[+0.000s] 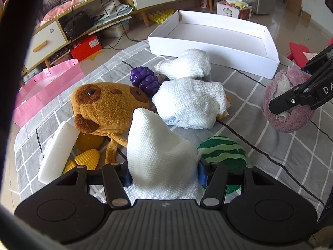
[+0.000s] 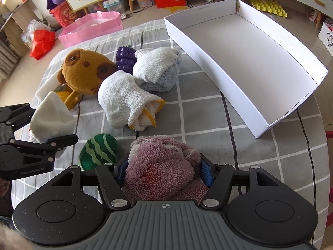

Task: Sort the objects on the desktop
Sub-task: 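Lift both held items and carry them over the white cardboard box, then open left tool to drop the glove in the box while right tool releases the towel, then move both tools back to the white knit gloves on the bed, then grasp a white knit glove with left tool while right tool grasps another white glove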

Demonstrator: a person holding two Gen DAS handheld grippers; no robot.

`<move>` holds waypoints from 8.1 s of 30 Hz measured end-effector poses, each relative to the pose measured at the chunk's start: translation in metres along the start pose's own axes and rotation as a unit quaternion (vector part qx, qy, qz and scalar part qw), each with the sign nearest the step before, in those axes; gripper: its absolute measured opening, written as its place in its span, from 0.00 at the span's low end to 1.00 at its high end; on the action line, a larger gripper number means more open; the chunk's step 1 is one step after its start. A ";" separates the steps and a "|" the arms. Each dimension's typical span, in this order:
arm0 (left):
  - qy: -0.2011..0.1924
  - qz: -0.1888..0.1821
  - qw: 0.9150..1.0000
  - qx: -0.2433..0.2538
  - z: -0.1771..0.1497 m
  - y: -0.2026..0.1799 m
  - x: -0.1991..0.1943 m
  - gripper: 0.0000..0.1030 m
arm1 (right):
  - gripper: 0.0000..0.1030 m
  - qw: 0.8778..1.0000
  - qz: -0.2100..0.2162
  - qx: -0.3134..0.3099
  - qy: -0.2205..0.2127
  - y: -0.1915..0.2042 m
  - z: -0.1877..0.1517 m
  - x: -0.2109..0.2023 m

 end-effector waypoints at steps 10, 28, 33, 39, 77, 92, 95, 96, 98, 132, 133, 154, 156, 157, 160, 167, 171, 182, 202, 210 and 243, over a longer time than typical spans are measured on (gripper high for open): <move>-0.039 0.009 0.999 0.015 0.027 -0.015 -0.012 0.50 | 0.67 0.998 0.008 0.024 -0.049 -0.018 0.018 -0.031; -0.090 0.005 0.996 0.029 0.103 -0.042 0.016 0.50 | 0.67 0.989 -0.058 0.062 -0.117 -0.081 0.058 -0.058; -0.105 -0.007 0.994 0.018 0.130 -0.046 0.033 0.50 | 0.67 0.986 -0.080 0.074 -0.124 -0.101 0.071 -0.057; -0.126 -0.020 0.992 0.000 0.164 -0.053 0.052 0.50 | 0.67 0.983 -0.097 0.077 -0.135 -0.115 0.090 -0.053; -0.101 -0.037 0.994 -0.001 0.212 -0.072 0.119 0.51 | 0.68 0.980 -0.121 0.099 -0.126 -0.150 0.094 -0.003; -0.094 -0.039 0.995 0.003 0.213 -0.075 0.126 0.55 | 0.72 0.981 -0.111 0.095 -0.126 -0.149 0.095 0.003; -0.098 -0.039 0.994 -0.004 0.214 -0.074 0.125 0.57 | 0.72 0.981 -0.111 0.092 -0.126 -0.148 0.095 0.004; -0.099 -0.038 0.994 -0.006 0.215 -0.074 0.125 0.61 | 0.72 0.981 -0.111 0.092 -0.126 -0.147 0.095 0.004; -0.102 -0.036 0.994 -0.009 0.217 -0.072 0.124 0.62 | 0.72 0.981 -0.110 0.093 -0.129 -0.148 0.096 0.003; -0.100 0.041 0.993 -0.045 0.102 0.032 0.011 0.68 | 0.82 0.993 -0.032 0.019 -0.115 -0.045 0.102 0.003; -0.098 0.041 0.993 -0.047 0.098 0.031 0.011 0.70 | 0.83 0.993 -0.028 0.018 -0.113 -0.041 0.102 0.003; -0.085 0.055 0.995 0.003 0.055 -0.010 0.027 0.89 | 0.97 0.995 -0.002 0.010 -0.103 -0.001 0.100 0.014; -0.084 0.062 0.994 0.016 0.055 -0.015 0.028 0.95 | 0.98 0.994 -0.003 0.012 -0.105 -0.002 0.099 0.013; -0.084 0.063 0.994 0.019 0.055 -0.017 0.028 0.95 | 0.98 0.994 -0.004 0.011 -0.105 -0.002 0.099 0.014; -0.080 0.062 0.995 0.020 0.057 -0.020 0.032 0.95 | 0.99 0.995 -0.007 0.012 -0.102 -0.003 0.098 0.016; -0.075 0.062 0.995 0.013 0.064 -0.018 0.044 0.96 | 0.99 0.996 0.018 0.041 -0.078 -0.007 0.100 0.034; -0.070 0.056 0.996 -0.006 0.066 -0.010 0.053 0.98 | 0.99 0.996 0.021 0.051 -0.063 -0.010 0.102 0.048; -0.035 -0.066 0.989 -0.127 0.067 0.001 0.053 0.99 | 0.99 0.997 0.033 0.051 -0.050 -0.008 0.106 0.059; 0.048 -0.115 0.961 -0.248 0.053 -0.005 0.085 0.99 | 0.99 0.998 0.023 0.048 -0.026 -0.011 0.105 0.086; 0.037 -0.092 0.964 -0.247 0.058 -0.009 0.092 0.99 | 0.99 0.998 0.030 0.045 -0.019 -0.006 0.108 0.100; -0.008 -0.076 0.967 -0.244 0.063 -0.001 0.081 0.59 | 0.66 0.998 0.040 0.024 -0.039 0.002 0.110 0.082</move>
Point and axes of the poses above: each gripper's, at about its wrist camera, not at the fingertips, and x roughly the way its jaws point, y to its left, z to its top, the point moved 5 cm from there along x, roughly the way its jaws point, and after that the axes turned 1 degree about z, right-handed, at the moved point
